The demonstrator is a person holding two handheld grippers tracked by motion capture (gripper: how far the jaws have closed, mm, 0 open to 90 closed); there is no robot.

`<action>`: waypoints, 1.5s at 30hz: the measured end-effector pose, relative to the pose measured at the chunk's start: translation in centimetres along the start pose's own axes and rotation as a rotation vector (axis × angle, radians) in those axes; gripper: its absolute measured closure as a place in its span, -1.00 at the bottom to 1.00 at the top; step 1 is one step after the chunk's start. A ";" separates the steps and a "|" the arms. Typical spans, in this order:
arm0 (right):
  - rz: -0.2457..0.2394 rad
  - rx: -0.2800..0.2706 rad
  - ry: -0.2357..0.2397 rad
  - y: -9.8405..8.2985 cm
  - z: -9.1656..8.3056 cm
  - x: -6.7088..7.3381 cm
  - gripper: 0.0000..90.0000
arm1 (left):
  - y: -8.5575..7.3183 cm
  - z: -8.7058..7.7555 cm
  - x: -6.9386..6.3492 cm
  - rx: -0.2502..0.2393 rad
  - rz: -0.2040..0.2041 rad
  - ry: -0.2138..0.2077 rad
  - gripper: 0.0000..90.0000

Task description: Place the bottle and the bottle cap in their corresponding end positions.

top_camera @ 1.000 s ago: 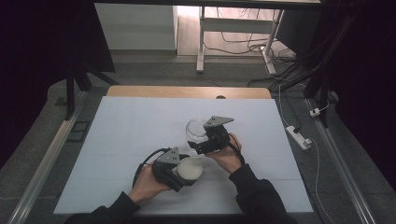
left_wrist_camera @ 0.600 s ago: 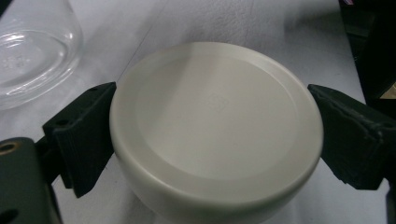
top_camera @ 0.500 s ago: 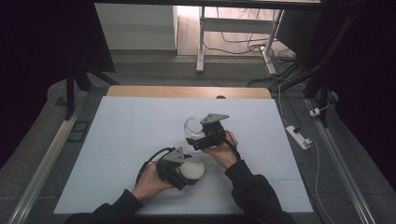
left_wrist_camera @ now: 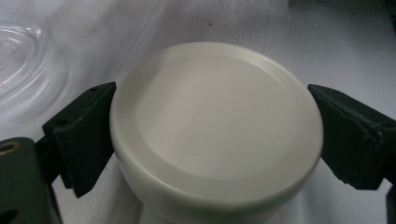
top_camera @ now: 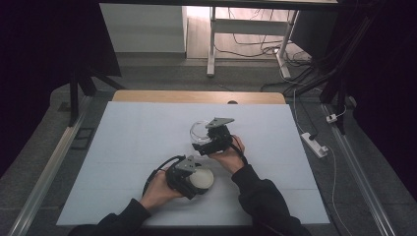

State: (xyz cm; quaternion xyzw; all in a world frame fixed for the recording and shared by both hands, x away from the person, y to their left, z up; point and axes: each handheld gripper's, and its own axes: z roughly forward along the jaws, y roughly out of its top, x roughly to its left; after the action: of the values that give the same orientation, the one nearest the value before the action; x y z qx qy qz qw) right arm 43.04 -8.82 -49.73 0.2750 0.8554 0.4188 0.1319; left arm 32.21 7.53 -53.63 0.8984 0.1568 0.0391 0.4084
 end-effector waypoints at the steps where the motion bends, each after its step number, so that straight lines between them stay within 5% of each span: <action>1: -0.003 0.002 0.000 0.0 0.1 0.0 -0.84 | 0.0 0.0 0.0 0.006 0.005 0.001 -0.82; 19: -0.003 0.019 -0.014 -0.4 0.8 0.0 -0.85 | -0.1 0.9 -0.1 0.116 0.023 0.033 -0.82; 31: -0.015 0.024 -0.026 -0.5 0.8 0.3 -0.86 | -0.1 0.9 -0.1 0.119 0.016 0.032 -0.83; 45: 0.030 0.012 -0.019 -0.4 0.8 0.3 -0.89 | 0.1 1.0 -0.1 0.121 -0.030 0.048 -0.94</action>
State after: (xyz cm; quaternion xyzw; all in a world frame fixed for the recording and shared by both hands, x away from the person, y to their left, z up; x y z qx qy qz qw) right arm 43.04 -8.34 -50.56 0.2925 0.8523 0.4131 0.1321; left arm 32.31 6.76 -54.23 0.9178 0.1821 0.0449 0.3499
